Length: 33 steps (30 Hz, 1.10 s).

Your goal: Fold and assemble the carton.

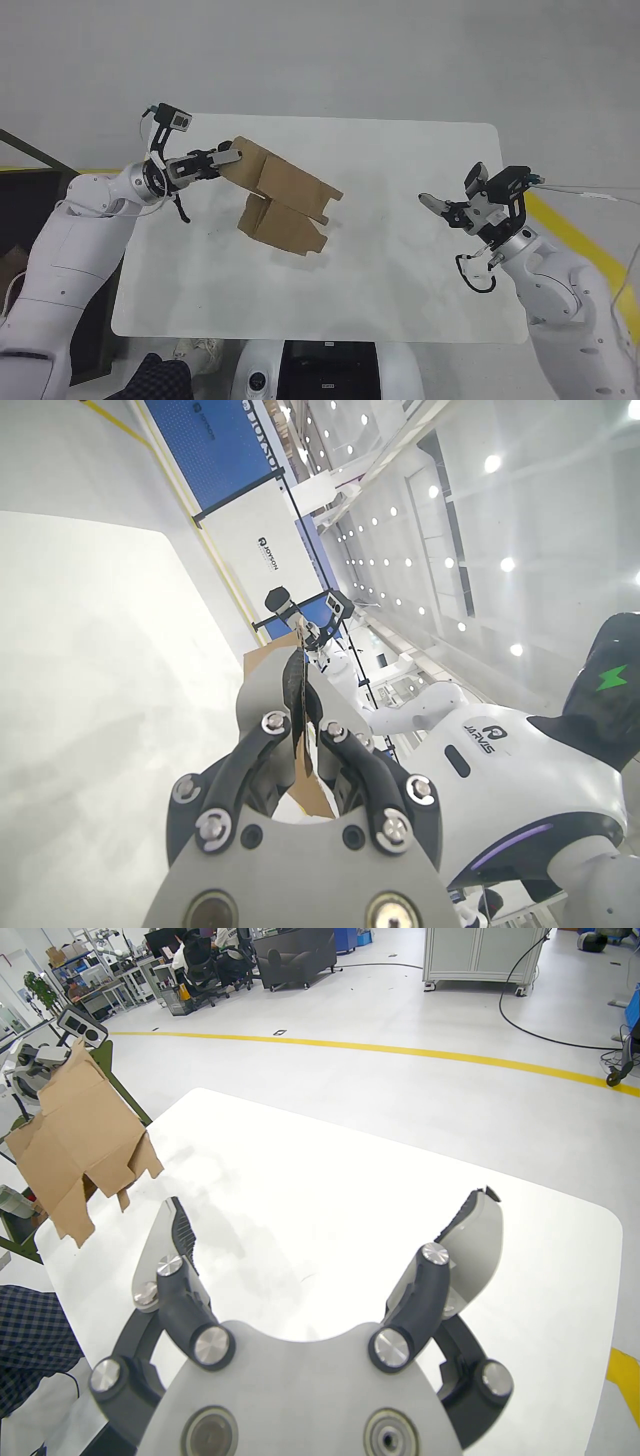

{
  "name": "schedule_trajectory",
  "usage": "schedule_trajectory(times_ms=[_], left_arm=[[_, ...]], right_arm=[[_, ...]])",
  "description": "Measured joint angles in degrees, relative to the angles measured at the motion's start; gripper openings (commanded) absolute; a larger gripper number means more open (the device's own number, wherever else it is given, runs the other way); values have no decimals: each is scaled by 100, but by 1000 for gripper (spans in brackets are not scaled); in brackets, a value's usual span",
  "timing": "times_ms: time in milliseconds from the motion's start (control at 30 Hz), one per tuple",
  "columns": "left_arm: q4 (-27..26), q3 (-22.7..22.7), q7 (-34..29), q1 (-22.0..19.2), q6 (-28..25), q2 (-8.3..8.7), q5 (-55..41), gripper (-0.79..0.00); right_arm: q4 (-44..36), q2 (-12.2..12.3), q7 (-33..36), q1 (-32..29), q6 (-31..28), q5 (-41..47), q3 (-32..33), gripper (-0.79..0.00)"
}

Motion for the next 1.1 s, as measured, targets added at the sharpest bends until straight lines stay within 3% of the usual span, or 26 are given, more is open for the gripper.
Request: schedule_trajectory(times_ms=[433,1100], left_arm=[[236,704,-41,-541,190,-316,129,-785],[261,710,-85,-555,188,-320,145,-785]], right_arm=[[0,0,0,0,0,0,0,0],[0,0,0,0,0,0,0,0]])
